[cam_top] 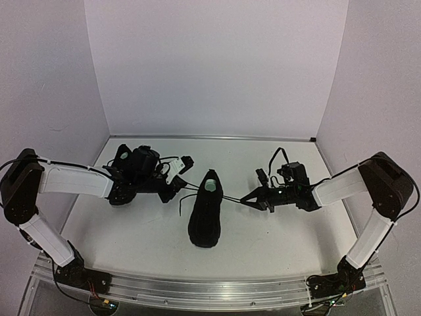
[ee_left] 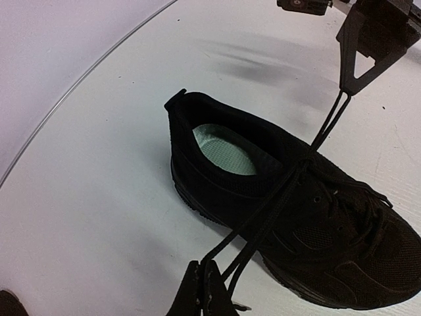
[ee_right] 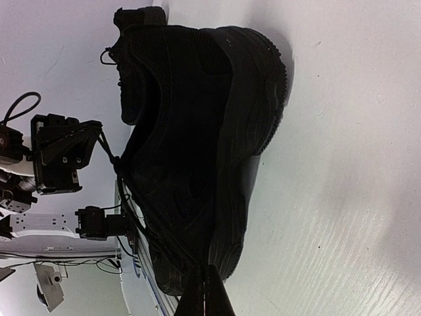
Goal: Tie the shoes
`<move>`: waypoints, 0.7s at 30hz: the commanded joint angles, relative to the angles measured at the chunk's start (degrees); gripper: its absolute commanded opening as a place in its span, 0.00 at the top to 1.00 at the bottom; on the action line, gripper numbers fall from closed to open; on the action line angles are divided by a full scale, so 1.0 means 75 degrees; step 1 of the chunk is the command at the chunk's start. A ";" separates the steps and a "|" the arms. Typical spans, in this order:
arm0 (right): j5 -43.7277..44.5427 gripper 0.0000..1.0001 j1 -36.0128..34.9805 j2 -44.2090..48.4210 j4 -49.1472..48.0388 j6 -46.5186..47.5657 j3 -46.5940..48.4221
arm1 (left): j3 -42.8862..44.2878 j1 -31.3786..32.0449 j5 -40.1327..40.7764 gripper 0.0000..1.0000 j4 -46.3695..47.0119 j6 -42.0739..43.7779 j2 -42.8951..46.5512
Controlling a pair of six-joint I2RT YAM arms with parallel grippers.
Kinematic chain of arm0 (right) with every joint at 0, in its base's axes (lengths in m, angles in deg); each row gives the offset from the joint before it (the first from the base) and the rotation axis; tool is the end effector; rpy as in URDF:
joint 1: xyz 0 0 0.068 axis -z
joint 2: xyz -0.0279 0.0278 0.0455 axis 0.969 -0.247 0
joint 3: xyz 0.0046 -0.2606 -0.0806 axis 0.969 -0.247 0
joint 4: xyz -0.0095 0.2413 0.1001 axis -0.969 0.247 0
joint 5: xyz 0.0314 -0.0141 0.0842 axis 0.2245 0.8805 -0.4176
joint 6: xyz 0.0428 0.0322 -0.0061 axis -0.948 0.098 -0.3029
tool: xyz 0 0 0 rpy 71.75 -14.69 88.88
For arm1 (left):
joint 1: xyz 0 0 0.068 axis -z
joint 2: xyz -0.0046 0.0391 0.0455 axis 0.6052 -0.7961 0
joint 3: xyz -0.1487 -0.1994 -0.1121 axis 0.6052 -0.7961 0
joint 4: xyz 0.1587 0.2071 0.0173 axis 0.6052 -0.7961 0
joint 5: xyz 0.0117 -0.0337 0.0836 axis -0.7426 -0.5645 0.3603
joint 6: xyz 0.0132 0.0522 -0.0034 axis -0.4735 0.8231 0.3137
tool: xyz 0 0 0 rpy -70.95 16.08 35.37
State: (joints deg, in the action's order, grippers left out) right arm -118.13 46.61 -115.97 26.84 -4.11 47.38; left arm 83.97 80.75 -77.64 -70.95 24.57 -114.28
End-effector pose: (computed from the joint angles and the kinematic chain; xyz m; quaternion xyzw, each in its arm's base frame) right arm 0.2670 0.1786 0.1467 -0.0861 0.8135 0.5549 0.1513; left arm 0.2395 -0.2335 0.2068 0.4813 0.7307 -0.1556 0.4585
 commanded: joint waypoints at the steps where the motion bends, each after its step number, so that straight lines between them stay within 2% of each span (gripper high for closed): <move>1: 0.0237 1.00 0.0167 0.0055 0.0578 0.0404 -0.0157 | -0.0110 -0.0234 0.0345 1.00 0.0229 -0.0161 -0.0089; 5: -0.0131 1.00 0.0078 0.0038 0.0639 0.0567 0.0017 | 0.0022 -0.0234 0.0163 1.00 0.0180 -0.0200 -0.0255; 9: 0.0077 1.00 -0.0113 0.0112 0.1330 0.0996 0.0467 | 0.0176 -0.0223 -0.0027 1.00 0.0316 -0.0356 -0.0360; 21: 0.0708 1.00 0.0465 0.0198 0.1745 0.1136 0.0244 | -0.0289 -0.0288 0.0756 1.00 0.0260 -0.0838 0.0099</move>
State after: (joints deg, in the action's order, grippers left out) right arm -116.79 48.01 -115.94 35.47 3.13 50.15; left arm 83.21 80.04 -77.87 -68.60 20.73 -116.77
